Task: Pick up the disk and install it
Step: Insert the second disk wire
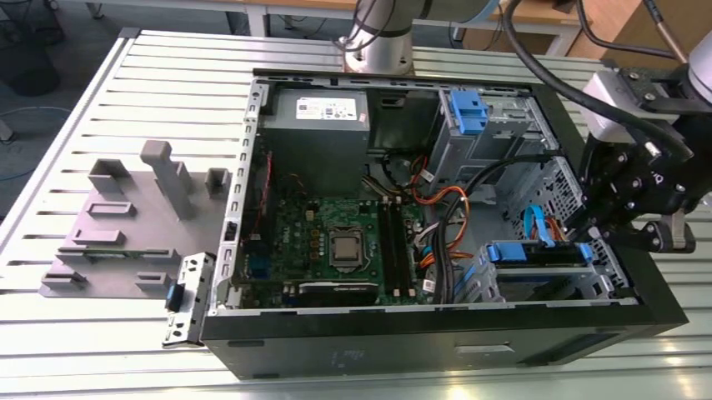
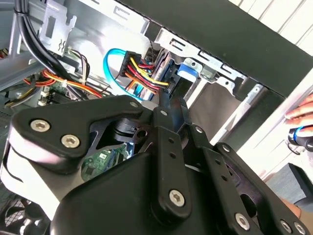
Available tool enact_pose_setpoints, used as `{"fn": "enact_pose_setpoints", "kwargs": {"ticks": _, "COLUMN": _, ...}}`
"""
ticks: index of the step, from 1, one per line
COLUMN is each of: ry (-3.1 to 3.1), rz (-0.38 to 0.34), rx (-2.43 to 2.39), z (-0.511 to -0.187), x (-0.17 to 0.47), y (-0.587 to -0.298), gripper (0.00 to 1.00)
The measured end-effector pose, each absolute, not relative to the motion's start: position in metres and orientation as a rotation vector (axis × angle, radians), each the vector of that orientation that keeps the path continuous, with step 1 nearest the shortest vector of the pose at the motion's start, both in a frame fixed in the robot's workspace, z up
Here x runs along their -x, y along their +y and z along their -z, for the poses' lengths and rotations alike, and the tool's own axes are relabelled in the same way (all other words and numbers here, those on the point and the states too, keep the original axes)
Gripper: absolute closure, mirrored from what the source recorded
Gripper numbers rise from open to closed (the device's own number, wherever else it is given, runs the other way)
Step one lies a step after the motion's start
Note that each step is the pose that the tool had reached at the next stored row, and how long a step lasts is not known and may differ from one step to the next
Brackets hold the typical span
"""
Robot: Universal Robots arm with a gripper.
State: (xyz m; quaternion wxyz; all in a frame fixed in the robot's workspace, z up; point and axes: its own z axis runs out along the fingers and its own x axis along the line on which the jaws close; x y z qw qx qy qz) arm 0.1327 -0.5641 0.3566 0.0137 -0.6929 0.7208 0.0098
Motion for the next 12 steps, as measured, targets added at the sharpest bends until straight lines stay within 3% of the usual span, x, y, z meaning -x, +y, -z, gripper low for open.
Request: {"fn": "enact_pose_setpoints", "kwargs": {"ticks": 12, "ry": 2.245, "rz": -0.030, "rx": 2.158, "z": -0.3576, "x": -0.1249, "y": -0.5643, "gripper": 0.76}}
